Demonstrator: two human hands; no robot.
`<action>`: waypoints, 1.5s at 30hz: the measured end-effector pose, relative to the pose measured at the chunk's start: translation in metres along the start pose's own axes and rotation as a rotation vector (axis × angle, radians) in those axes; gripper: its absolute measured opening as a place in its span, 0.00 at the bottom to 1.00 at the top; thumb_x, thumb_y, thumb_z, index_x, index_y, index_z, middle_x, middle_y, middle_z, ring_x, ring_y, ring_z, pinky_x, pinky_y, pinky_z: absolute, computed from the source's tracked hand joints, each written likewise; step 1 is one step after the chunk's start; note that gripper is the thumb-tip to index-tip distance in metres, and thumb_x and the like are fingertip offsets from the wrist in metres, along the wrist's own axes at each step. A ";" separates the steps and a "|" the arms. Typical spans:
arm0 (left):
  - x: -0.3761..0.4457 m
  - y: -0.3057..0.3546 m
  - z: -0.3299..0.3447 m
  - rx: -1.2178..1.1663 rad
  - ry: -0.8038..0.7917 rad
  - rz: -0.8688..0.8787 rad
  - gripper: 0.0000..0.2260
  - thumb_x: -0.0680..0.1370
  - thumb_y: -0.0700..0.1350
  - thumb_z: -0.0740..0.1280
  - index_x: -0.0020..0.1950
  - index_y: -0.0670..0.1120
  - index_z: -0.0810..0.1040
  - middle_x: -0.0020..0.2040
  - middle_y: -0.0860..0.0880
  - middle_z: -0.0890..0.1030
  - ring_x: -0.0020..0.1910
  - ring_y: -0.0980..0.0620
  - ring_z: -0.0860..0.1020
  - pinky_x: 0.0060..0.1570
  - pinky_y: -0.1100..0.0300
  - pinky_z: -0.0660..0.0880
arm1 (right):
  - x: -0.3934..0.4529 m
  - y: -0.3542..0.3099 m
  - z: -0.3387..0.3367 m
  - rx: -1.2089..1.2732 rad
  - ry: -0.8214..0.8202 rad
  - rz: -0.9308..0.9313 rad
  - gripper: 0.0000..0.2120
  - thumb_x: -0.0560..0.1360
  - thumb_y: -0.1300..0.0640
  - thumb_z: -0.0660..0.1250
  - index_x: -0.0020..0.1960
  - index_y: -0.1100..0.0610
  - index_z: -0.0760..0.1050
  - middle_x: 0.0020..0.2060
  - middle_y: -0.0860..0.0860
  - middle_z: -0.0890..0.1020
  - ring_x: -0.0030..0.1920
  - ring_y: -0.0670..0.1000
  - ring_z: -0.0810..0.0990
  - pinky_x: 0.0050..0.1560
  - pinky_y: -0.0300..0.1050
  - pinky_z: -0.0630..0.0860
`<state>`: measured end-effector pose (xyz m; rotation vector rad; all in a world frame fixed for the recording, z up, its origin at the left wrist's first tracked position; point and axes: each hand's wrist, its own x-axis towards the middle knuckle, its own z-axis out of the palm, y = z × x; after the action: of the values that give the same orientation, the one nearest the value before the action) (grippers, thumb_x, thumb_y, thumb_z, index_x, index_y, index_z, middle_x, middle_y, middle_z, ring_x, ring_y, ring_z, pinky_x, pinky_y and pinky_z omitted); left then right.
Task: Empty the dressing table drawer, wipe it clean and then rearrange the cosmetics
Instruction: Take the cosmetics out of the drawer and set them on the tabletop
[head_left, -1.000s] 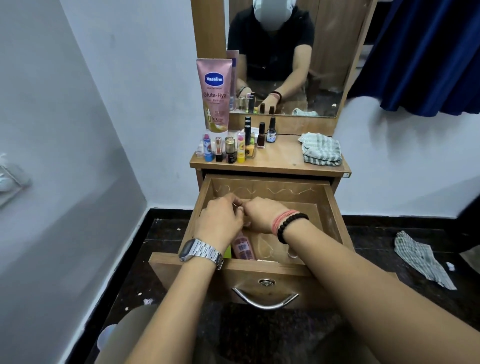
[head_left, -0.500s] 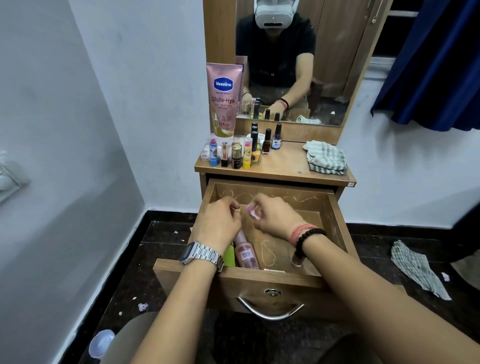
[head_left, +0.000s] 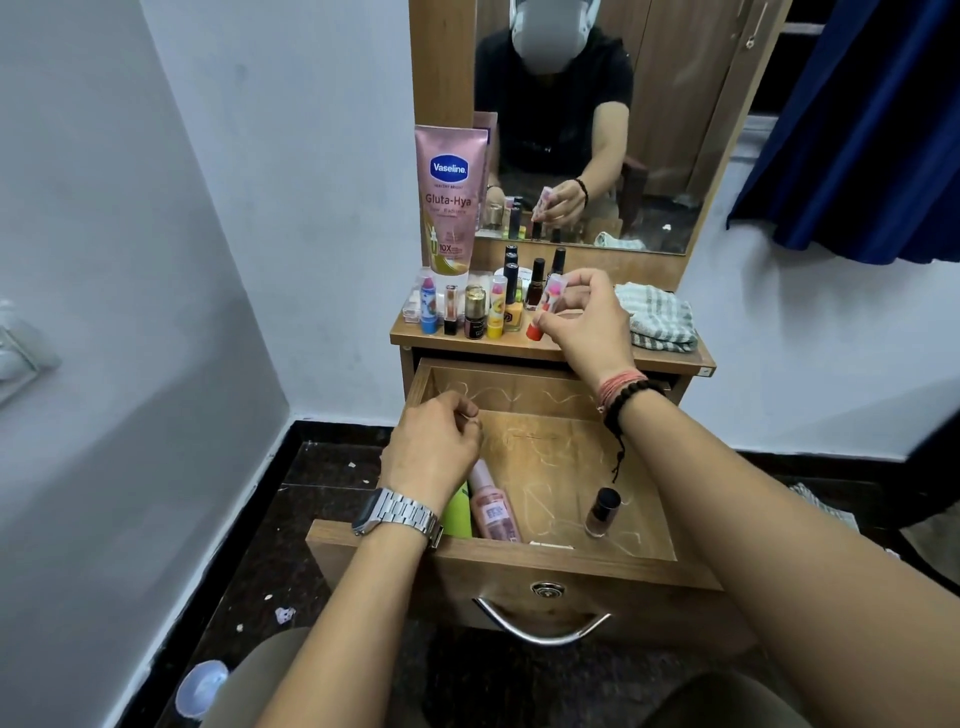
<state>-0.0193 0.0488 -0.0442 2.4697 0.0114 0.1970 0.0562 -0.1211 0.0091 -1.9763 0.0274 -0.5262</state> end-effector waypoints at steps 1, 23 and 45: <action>0.000 0.000 0.000 0.000 -0.001 -0.002 0.06 0.77 0.50 0.64 0.52 0.55 0.78 0.48 0.53 0.82 0.48 0.50 0.79 0.48 0.52 0.78 | 0.003 0.002 0.004 -0.012 -0.003 -0.002 0.20 0.70 0.63 0.74 0.55 0.51 0.68 0.37 0.44 0.79 0.34 0.35 0.78 0.36 0.27 0.73; 0.001 -0.003 0.001 0.000 -0.008 -0.008 0.06 0.76 0.50 0.65 0.53 0.55 0.78 0.49 0.51 0.82 0.49 0.48 0.79 0.48 0.51 0.78 | 0.012 0.019 0.028 -0.146 -0.083 -0.040 0.22 0.69 0.62 0.74 0.57 0.53 0.67 0.39 0.49 0.83 0.45 0.46 0.82 0.52 0.44 0.78; -0.001 -0.003 0.004 0.036 -0.025 0.022 0.07 0.76 0.49 0.66 0.53 0.54 0.78 0.46 0.53 0.82 0.47 0.50 0.80 0.48 0.52 0.79 | -0.051 0.012 -0.066 -0.507 -0.711 0.019 0.07 0.74 0.56 0.71 0.51 0.49 0.77 0.45 0.45 0.82 0.46 0.43 0.79 0.51 0.38 0.77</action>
<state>-0.0196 0.0484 -0.0495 2.5085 -0.0228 0.1772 -0.0125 -0.1698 0.0047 -2.5549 -0.2886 0.2489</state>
